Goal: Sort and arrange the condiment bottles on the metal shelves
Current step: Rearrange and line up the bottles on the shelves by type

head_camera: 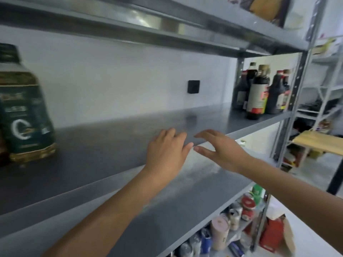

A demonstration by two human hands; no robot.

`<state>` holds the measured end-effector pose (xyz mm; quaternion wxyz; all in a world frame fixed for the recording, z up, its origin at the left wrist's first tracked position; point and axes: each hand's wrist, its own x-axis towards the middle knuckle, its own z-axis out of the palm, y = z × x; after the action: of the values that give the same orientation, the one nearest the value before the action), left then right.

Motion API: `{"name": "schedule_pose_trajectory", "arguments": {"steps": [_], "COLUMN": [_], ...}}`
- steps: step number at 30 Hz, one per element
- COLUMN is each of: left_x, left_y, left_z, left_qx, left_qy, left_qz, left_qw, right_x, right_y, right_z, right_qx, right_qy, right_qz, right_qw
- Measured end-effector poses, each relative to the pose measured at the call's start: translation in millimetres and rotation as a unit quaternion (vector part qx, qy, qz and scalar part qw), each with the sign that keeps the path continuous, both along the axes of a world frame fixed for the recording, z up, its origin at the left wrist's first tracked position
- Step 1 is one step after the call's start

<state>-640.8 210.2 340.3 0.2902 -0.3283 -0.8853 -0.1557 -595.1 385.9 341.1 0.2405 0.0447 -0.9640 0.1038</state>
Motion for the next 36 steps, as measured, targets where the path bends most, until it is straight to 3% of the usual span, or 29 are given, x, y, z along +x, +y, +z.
{"name": "schedule_pose_trajectory", "arguments": {"steps": [14,24,28,36], "left_x": [-51.9,-88.8,-102.5,-129.4], "left_y": [201.7,319.1,361.3,435.8], "left_z": [9.1,9.9,5.0,-2.4], "left_qx": [0.047,-0.041,-0.031,0.048], "left_qy": [0.012,0.027,0.07,0.003], "left_qz": [-0.076,-0.024,0.008,0.063], "left_qw": [0.996,0.998,0.997,0.997], "right_x": [-43.9,-90.9,-104.9,-130.0], "right_y": [182.2,320.0,365.0,439.7], "right_z": [9.3,5.0,-3.6,-2.2], "right_qx": [-0.031,0.016,0.007,-0.021], "right_qy": [0.009,-0.014,-0.001,0.048], "right_qz": [-0.058,-0.086,-0.051,0.107], "right_qw": [0.998,0.996,0.999,0.993]}}
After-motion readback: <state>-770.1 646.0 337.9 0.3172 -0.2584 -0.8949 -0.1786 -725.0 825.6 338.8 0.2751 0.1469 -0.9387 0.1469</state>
